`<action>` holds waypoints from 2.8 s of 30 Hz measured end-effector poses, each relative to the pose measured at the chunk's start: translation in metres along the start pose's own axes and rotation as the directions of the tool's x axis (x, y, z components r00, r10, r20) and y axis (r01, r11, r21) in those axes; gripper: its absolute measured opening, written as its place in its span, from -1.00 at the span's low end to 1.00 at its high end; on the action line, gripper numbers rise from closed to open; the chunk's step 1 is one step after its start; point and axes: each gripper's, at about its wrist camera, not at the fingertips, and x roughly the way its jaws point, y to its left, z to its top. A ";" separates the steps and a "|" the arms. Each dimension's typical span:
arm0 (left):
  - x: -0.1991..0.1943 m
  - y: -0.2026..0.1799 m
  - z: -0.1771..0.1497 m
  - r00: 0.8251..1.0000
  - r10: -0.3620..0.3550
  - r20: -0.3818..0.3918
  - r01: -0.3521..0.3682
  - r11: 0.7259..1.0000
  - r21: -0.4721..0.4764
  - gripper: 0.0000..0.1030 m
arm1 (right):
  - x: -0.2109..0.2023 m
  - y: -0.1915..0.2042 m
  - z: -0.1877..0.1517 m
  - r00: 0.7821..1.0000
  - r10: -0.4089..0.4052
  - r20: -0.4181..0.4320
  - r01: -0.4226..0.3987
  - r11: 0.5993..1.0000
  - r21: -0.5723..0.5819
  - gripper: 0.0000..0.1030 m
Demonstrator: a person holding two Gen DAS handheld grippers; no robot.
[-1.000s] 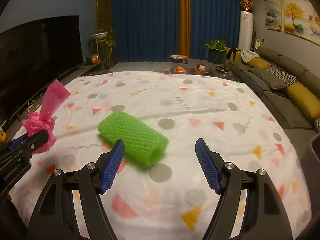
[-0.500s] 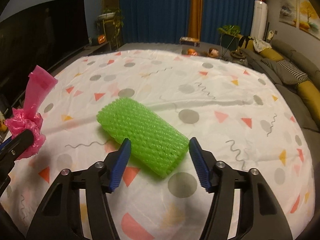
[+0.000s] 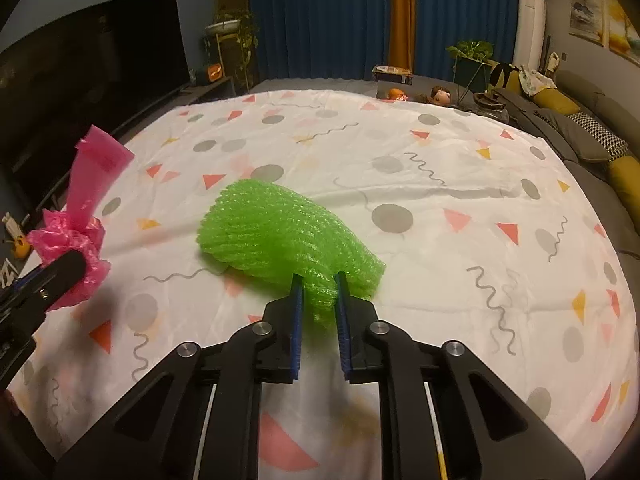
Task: Collect trash
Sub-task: 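Grasp the green foam net with the right gripper while the left holds the pink bag, then carry the pink bag and green net over the grey bin with both grippers, then open both grippers to drop the bag and net into the bin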
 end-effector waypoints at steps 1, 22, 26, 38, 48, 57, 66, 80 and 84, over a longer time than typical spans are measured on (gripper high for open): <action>0.000 0.000 0.000 1.000 0.001 0.000 -0.001 1.000 0.002 -0.33 | -0.003 -0.001 -0.001 1.000 -0.006 0.008 0.006 1.000 0.003 -0.71; -0.028 -0.085 -0.023 0.984 -0.179 -0.023 0.180 0.971 0.156 -0.33 | -0.149 -0.096 -0.069 0.960 -0.193 0.201 0.168 0.976 0.137 -0.72; -0.041 -0.116 -0.031 0.971 -0.238 -0.038 0.240 0.951 0.194 -0.33 | -0.177 -0.119 -0.083 0.944 -0.242 0.224 0.205 0.963 0.177 -0.72; -0.078 -0.239 -0.058 0.915 -0.395 -0.087 0.400 0.853 0.335 -0.33 | -0.230 -0.191 -0.119 0.894 -0.374 0.246 0.294 0.906 0.305 -0.72; -0.090 -0.350 -0.083 0.853 -0.501 -0.147 0.511 0.746 0.427 -0.33 | -0.270 -0.266 -0.151 0.806 -0.548 0.222 0.420 0.795 0.438 -0.72; -0.080 -0.426 -0.101 0.808 -0.553 -0.205 0.578 0.674 0.460 -0.33 | -0.279 -0.317 -0.164 0.762 -0.621 0.185 0.450 0.713 0.538 -0.72; -0.066 -0.459 -0.113 0.776 -0.586 -0.234 0.619 0.636 0.460 -0.31 | -0.279 -0.333 -0.169 0.743 -0.649 0.167 0.472 0.684 0.557 -0.69; -0.052 -0.464 -0.113 0.740 -0.623 -0.253 0.662 0.607 0.440 0.47 | -0.264 -0.334 -0.162 0.752 -0.640 0.159 0.466 0.686 0.559 -0.27; -0.049 -0.451 -0.108 0.761 -0.603 -0.237 0.640 0.641 0.423 0.62 | -0.267 -0.334 -0.162 0.752 -0.640 0.158 0.465 0.685 0.561 -0.05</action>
